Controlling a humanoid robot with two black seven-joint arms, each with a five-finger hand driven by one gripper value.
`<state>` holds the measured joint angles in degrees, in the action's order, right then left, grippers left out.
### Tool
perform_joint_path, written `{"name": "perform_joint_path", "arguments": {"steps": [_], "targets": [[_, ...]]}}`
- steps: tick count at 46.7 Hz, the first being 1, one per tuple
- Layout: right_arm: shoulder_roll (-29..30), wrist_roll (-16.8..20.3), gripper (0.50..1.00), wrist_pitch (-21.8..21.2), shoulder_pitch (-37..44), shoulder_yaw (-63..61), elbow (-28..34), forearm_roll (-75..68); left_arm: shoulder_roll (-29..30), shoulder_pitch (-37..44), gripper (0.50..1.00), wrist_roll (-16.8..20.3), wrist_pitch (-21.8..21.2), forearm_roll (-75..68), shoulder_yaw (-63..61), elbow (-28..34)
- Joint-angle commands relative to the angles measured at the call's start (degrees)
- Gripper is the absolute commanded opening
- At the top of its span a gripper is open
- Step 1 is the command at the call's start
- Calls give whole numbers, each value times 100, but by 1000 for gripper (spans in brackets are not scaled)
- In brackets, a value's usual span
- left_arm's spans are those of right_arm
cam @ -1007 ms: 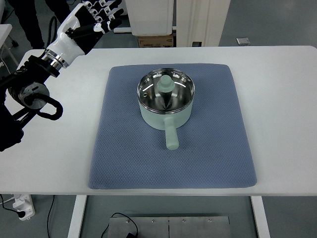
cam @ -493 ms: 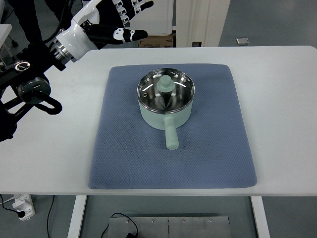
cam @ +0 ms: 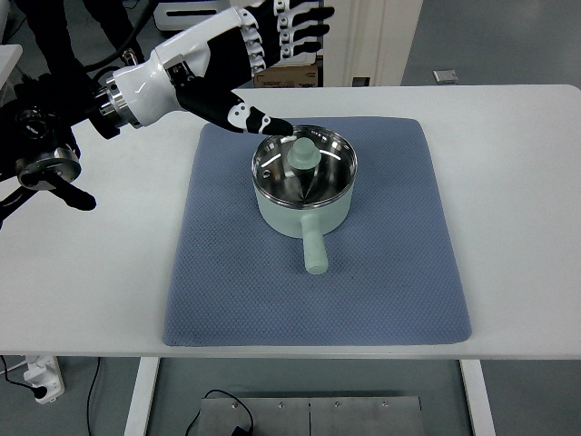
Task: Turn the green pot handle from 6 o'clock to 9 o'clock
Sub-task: 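Lower the left hand onto the saucepan handle nearest the robot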
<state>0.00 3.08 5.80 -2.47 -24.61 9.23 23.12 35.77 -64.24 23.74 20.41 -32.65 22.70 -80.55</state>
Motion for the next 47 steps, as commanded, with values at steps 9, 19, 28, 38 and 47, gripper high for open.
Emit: {"name": "perform_joint_path", "arguments": {"steps": [9,19,28,38,47], "targets": [[0,0,1000,0,1,0,0,0,-70,-159,1000,96,147,-1286,-389,-233],[0,0,1000,0,1,0,0,0,-176,-220,1000,96,481,-2069,-397,-339],[0,0,1000,0,1,0,0,0,-369,-343,1000,87,973,-2860,-397,-339],[0,0,1000,0,1,0,0,0,-633,-493,1000,61,1448,-3651,-415,-339],[0,0,1000,0,1,0,0,0,-914,-642,1000,35,1459,-4108,-441,-286]]}}
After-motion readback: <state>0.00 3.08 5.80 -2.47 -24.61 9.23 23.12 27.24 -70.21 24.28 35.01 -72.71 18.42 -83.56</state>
